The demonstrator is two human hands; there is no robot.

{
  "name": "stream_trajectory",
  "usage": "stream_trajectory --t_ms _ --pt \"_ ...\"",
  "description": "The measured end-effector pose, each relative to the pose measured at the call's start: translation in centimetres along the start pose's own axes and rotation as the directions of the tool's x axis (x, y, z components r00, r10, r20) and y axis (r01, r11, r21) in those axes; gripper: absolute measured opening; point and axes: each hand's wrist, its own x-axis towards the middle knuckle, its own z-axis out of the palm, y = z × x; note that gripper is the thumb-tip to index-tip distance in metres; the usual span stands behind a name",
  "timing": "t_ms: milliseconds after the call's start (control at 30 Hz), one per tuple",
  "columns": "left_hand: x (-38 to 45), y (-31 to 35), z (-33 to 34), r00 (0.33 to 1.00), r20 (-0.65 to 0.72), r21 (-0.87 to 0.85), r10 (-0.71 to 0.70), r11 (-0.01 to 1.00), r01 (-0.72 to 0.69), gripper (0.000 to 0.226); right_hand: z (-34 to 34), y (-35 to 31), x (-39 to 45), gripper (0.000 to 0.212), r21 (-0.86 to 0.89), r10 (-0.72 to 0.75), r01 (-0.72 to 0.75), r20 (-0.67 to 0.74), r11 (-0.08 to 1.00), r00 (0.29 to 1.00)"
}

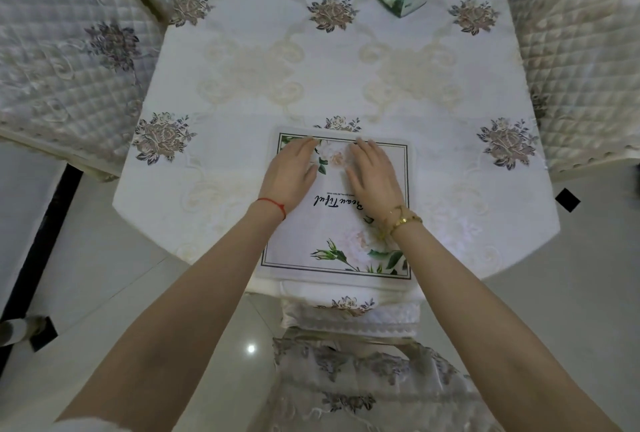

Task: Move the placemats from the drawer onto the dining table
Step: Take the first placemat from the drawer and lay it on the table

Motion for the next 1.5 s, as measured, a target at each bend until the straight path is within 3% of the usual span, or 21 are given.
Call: stream_trajectory --t_ms 167,267,700,900,1100,1367,1500 --pt "3.1 -0.6 2.0 0.991 0.116 0.108 0.068 0.991 -0.081 0.05 1.9 0.3 2.9 0.053 -0.02 -0.017 0.018 0.059 1.0 0.998" --pt "3.0 -1.7 2.3 0.989 0.112 0.162 0.095 0.98 -0.113 0.052 1.8 1.4 2.5 0.059 -0.055 -0.027 0.03 0.056 0.998 0.998" --pt "-0.8 -3.9 0.1 0.993 0.027 0.199 -0.116 0.974 0.108 0.062 -1.5 7.3 -2.6 0.059 -0.114 0.202 -0.202 -0.014 0.973 0.979" --pt "-3.5 -0.7 1.5 0.989 0.131 0.172 0.073 0.981 -0.095 0.057 0.2 2.4 -4.3 0.056 -0.073 0.001 0.006 0.093 0.997 0.996" --pt "-5.1 -1.5 1.7 0.988 0.153 0.206 -0.004 0.978 -0.028 0.062 0.5 3.1 -5.8 0.058 -0.106 0.039 -0.027 0.112 0.994 0.993" --pt "-10.0 -3.0 -0.7 0.99 0.093 0.21 -0.104 0.974 0.083 0.058 -1.4 4.9 -11.1 0.057 -0.093 0.198 -0.195 0.023 0.976 0.98" --pt "-12.3 -0.6 -0.3 0.993 0.115 0.21 -0.016 0.978 -0.008 0.061 -0.3 1.5 -13.2 0.06 -0.052 0.089 -0.085 0.081 0.995 0.993"
